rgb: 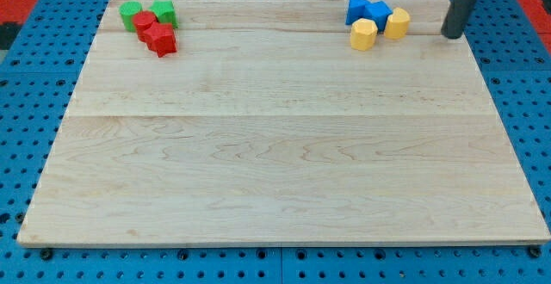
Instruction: Push the blue triangle to the left side of the board
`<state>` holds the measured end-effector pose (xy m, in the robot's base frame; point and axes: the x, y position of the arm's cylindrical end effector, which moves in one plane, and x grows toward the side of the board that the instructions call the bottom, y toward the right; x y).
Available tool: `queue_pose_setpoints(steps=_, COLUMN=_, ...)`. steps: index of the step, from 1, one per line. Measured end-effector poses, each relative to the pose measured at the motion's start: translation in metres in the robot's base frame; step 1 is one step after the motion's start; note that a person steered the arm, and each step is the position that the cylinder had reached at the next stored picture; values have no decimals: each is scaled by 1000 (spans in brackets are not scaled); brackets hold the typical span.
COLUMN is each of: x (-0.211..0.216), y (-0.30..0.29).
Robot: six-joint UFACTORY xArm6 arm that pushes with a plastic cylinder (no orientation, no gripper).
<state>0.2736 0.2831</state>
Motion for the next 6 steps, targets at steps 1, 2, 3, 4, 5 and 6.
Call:
queue_pose_setpoints(steps=1, x=-36, y=-14)
queue_pose_setpoints(steps=2, x=-47, y=-68)
queue_pose_setpoints(steps=3, x=-46, y=-107)
queue_pose_setpoints(steps=4, x=-46, y=-157)
queue_pose_setpoints(steps=5, x=-46, y=-181)
queue_pose_setpoints(steps=6, x=-53, y=-201)
